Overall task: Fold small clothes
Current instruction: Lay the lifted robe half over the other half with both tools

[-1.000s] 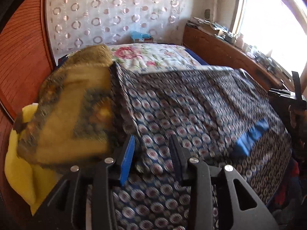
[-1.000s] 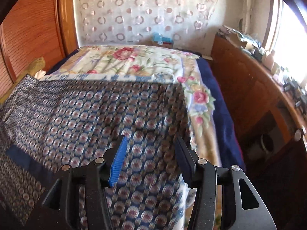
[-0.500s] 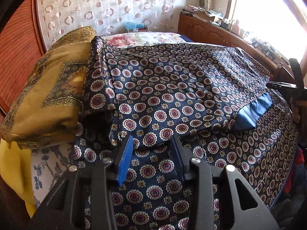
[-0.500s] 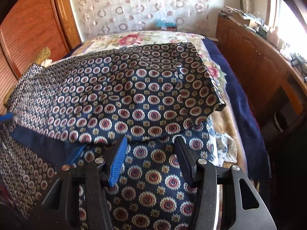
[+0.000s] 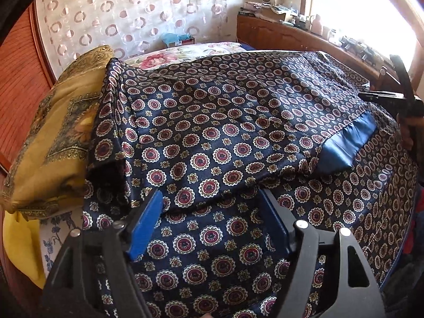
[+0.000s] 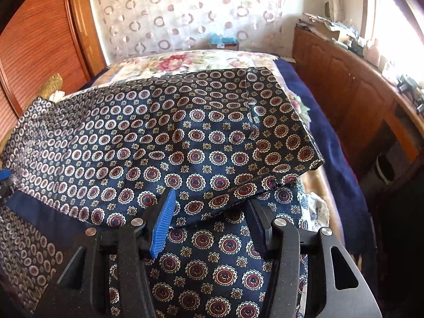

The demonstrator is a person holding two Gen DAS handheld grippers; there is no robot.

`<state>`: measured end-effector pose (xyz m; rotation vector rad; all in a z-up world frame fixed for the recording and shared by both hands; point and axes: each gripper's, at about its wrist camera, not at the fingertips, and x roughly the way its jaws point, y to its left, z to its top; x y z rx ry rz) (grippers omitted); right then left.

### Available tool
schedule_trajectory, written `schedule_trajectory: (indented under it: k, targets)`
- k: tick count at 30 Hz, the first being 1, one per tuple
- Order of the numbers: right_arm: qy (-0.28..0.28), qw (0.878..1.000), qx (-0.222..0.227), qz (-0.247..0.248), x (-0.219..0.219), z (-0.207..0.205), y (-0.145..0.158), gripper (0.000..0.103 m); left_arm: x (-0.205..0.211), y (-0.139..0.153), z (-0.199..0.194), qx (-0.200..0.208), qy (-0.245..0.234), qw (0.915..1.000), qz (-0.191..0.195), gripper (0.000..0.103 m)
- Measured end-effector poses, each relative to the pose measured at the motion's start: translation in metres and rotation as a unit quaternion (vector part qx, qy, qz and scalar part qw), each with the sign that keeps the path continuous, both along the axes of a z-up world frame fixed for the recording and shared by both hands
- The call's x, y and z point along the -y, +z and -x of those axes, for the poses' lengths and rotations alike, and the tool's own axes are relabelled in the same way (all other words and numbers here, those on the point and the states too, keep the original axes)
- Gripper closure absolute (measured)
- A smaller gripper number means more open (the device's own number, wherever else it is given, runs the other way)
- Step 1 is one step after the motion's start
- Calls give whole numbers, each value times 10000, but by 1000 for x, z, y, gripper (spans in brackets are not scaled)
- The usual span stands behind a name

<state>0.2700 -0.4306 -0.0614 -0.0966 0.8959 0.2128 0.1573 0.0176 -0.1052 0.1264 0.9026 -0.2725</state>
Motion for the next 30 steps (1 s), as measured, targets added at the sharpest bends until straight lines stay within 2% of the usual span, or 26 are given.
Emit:
schedule_trajectory:
  k: [8,16,24,26,28,30]
  targets:
    - [-24,9997,47,233,-11,0,-3,50,0,1,1,7,16,10000,-35,26]
    - [-35,9998,33,183,-10,1,-4,49,-3,3,10,-43,201,9998,16,26]
    - [-28,9998,34,192,-11,1,-5,48,-31,40,44,865,861,9916,437,26]
    - [-29,9998,33,191,-12,1,-5,48,-39,47,45,1063,1028,9883,372,35]
    - [-29,9998,32,193,-12,1,-5,48,-45,48,42,1085,1099,9876,294,40]
    - [-30,9998,34,192,-11,1,-5,48,-48,47,34,1035,1130,9878,282,57]
